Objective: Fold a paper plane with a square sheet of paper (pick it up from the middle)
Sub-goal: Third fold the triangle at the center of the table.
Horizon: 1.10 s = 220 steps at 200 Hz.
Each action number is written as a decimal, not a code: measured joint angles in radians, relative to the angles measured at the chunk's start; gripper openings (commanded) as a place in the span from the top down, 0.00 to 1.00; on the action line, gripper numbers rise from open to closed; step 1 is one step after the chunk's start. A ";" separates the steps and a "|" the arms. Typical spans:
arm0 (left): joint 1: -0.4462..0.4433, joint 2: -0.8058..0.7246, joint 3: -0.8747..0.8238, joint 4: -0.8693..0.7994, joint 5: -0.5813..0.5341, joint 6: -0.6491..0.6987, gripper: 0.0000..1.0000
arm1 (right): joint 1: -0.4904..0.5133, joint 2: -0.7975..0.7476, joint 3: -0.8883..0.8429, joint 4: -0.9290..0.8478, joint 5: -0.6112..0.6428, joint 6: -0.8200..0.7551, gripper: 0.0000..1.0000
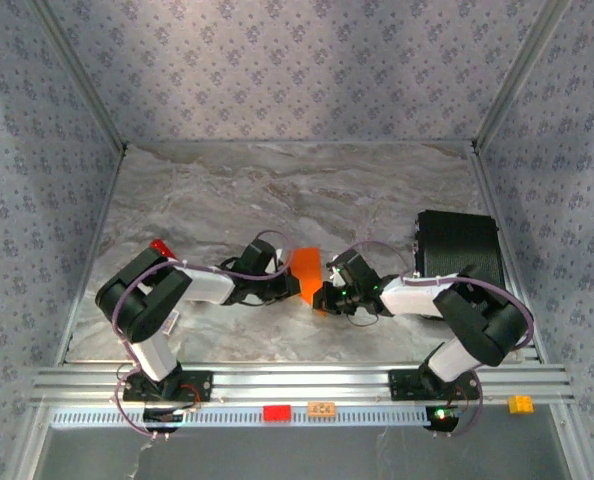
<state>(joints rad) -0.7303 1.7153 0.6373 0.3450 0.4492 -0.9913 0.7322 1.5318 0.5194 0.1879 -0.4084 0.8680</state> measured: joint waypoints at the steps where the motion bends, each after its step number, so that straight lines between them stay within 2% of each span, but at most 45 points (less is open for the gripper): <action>1: 0.001 0.000 0.000 0.000 0.000 0.001 0.96 | 0.000 0.000 0.000 0.000 0.000 0.000 1.00; 141: 0.140 -0.014 0.002 -0.048 0.036 0.078 0.95 | -0.002 0.000 0.000 -0.001 0.000 -0.004 1.00; 220: 0.134 -0.116 0.021 -0.110 0.000 0.086 0.93 | -0.003 0.000 0.000 -0.002 -0.001 -0.004 1.00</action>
<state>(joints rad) -0.5964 1.5990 0.6586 0.2352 0.4488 -0.9054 0.7288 1.5314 0.5198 0.1856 -0.4091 0.8639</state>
